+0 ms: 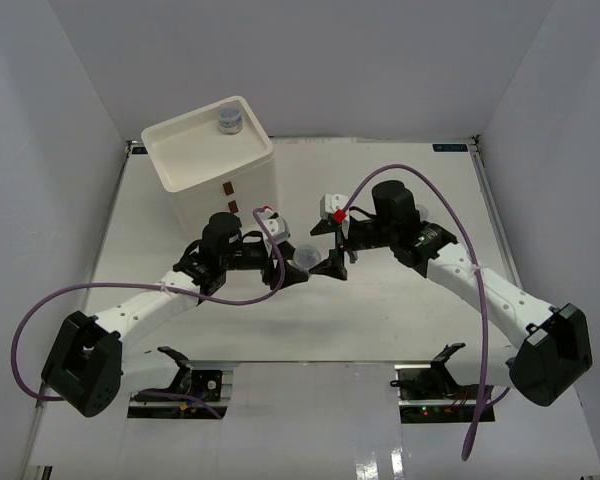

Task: Sort the stationery into containers
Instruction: Place the stationery in the storage box, then pick up the stationery from the center of the board.

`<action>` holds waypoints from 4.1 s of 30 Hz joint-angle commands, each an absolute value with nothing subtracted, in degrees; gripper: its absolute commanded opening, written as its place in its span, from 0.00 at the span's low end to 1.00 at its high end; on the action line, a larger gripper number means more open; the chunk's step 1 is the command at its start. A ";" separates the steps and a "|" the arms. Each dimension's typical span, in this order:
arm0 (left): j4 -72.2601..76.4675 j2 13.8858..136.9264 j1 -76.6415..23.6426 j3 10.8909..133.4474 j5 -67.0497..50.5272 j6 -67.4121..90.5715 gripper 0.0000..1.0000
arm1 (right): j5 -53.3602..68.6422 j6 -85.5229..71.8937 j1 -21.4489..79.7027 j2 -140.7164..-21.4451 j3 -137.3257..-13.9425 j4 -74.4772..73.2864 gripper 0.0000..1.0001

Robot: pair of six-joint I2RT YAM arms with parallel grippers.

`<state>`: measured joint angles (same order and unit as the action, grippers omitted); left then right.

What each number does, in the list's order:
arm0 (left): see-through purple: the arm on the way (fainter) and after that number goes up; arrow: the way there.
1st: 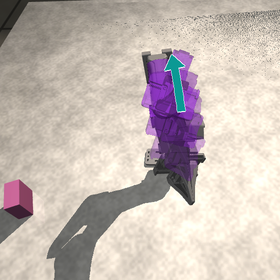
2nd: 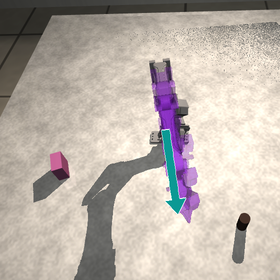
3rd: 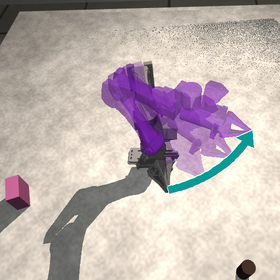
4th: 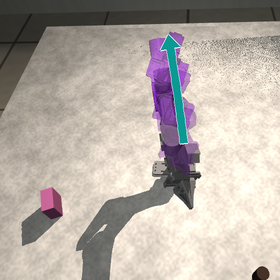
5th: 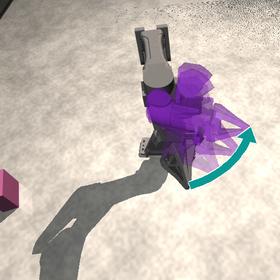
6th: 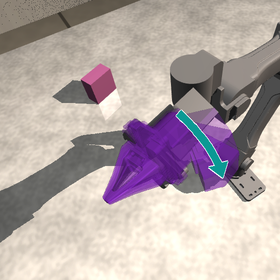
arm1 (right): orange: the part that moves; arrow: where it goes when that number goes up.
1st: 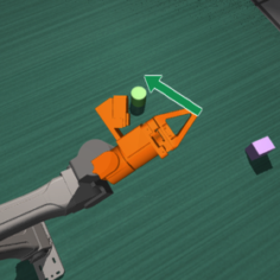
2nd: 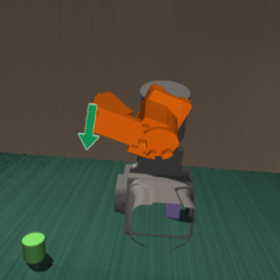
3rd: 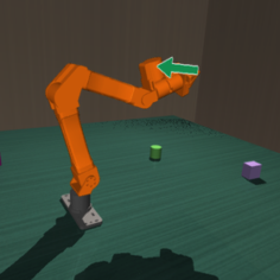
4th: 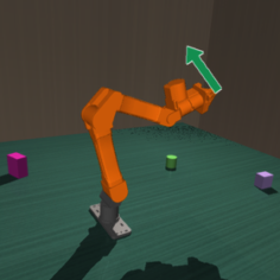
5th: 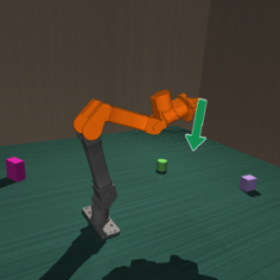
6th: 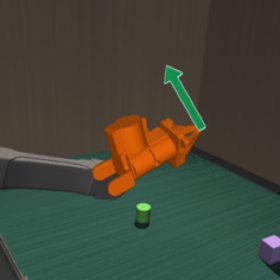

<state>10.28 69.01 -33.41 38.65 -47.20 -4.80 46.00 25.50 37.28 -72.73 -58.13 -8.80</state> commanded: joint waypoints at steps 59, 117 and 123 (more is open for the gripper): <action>4.66 93.86 -8.88 78.74 6.60 1.32 0.76 | 16.17 6.68 33.13 -37.00 -32.43 -5.10 0.90; -1.85 54.58 -22.06 41.40 -32.08 -1.06 0.98 | 1.31 7.21 3.34 -97.38 -66.27 -5.89 0.94; -1.85 54.67 -22.06 41.31 -31.82 -1.14 0.98 | 0.80 6.86 3.25 -98.96 -66.62 -6.33 0.88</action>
<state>-2.52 55.05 -21.87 41.60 -30.89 -0.49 0.27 6.46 3.42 -98.24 -64.07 -6.28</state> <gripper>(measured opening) 0.979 0.884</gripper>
